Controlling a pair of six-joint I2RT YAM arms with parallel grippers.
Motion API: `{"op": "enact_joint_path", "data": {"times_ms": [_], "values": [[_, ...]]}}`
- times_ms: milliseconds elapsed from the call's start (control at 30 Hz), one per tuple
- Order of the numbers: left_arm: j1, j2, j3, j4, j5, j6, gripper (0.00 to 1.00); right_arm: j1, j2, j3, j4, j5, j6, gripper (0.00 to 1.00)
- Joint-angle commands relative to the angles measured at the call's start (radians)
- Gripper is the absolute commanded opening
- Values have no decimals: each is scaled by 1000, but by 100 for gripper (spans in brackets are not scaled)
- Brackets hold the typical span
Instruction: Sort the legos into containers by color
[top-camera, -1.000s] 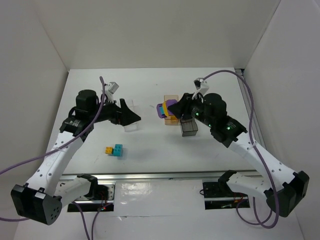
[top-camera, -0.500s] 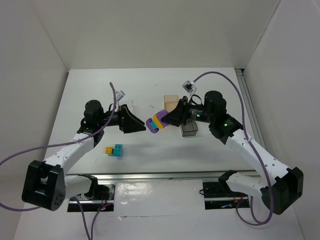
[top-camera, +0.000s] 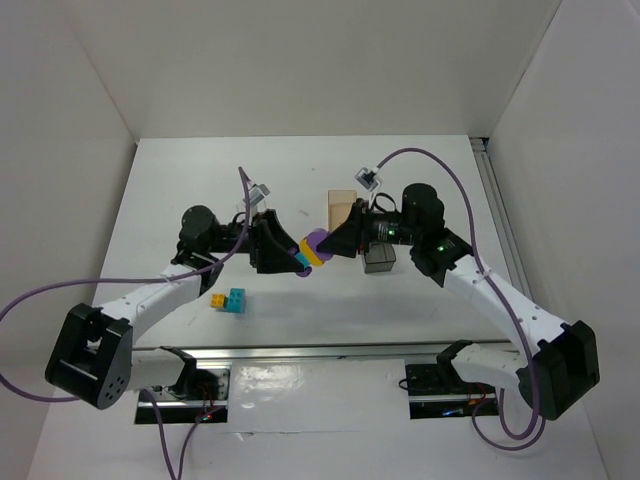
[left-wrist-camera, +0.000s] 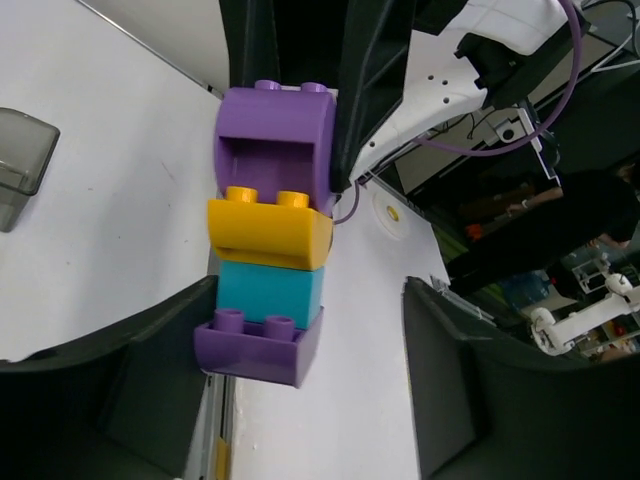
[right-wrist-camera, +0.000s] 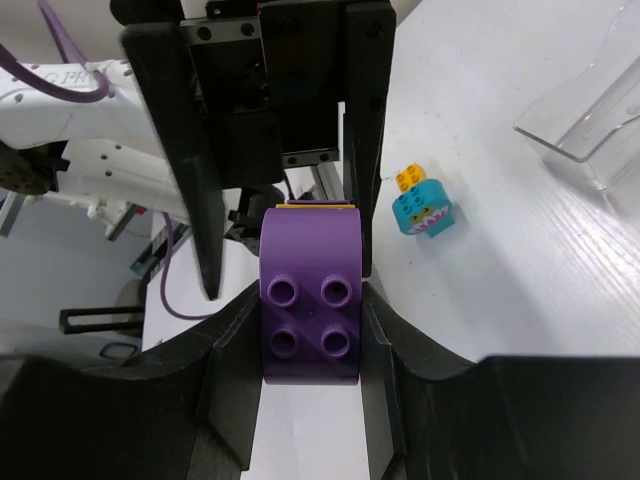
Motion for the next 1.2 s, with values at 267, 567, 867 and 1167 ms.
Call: {"op": "enact_joint_path", "data": {"times_ms": [267, 567, 867, 1167], "values": [[-44, 73, 69, 125, 13, -13, 27, -5, 16, -12, 22, -5, -25, 21], [35, 73, 142, -329, -41, 199, 0, -55, -52, 6, -181, 276, -107, 15], [109, 99, 245, -726, -201, 349, 0, -144, -17, 21, -389, 849, -78, 15], [100, 131, 392, -1094, -553, 386, 0, -126, 224, 66, -420, 1055, -108, 18]]}}
